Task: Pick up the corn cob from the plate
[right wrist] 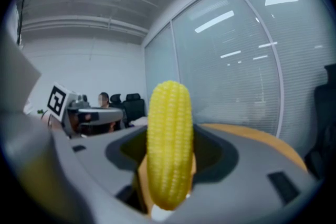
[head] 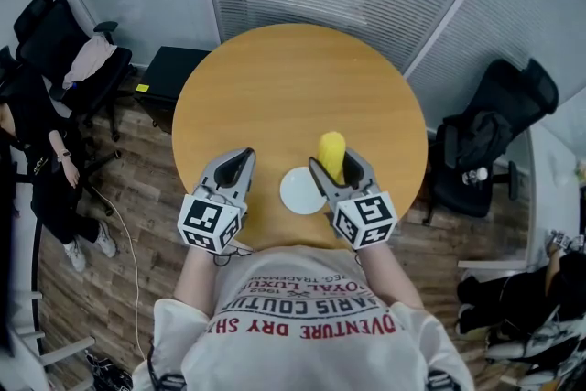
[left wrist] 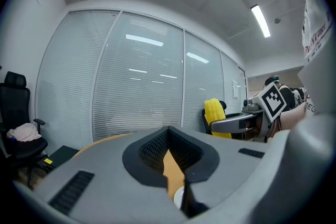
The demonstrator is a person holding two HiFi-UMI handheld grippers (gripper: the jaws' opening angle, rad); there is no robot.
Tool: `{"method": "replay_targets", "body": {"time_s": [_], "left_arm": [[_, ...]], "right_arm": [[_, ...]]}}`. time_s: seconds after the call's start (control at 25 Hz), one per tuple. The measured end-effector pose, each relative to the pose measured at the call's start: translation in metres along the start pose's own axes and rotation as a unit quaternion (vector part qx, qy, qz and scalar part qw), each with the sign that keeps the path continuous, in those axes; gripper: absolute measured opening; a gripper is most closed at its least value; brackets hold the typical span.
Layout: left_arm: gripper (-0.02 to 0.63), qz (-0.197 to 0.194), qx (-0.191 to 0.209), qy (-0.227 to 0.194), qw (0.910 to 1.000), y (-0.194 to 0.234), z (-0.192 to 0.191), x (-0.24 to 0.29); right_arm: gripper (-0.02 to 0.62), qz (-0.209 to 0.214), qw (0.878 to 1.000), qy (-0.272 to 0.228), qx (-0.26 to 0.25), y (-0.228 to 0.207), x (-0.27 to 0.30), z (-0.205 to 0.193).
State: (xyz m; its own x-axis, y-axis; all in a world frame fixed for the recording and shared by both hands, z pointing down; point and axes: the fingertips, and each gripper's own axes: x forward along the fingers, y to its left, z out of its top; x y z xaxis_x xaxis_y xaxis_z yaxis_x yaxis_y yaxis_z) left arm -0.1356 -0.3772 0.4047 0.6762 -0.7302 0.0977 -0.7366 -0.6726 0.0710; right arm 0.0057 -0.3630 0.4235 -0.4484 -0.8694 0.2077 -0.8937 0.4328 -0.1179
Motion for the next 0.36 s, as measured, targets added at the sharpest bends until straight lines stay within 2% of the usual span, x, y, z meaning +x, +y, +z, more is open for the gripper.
{"method": "replay_targets", "body": {"time_s": [0.36], "left_arm": [[0.035,-0.004,-0.001,0.004,1.0,-0.0011,-0.0031,0.0081]], "right_arm": [[0.265,-0.003,1.0,0.006,0.003,-0.0068,0.0044,-0.0041]]}}
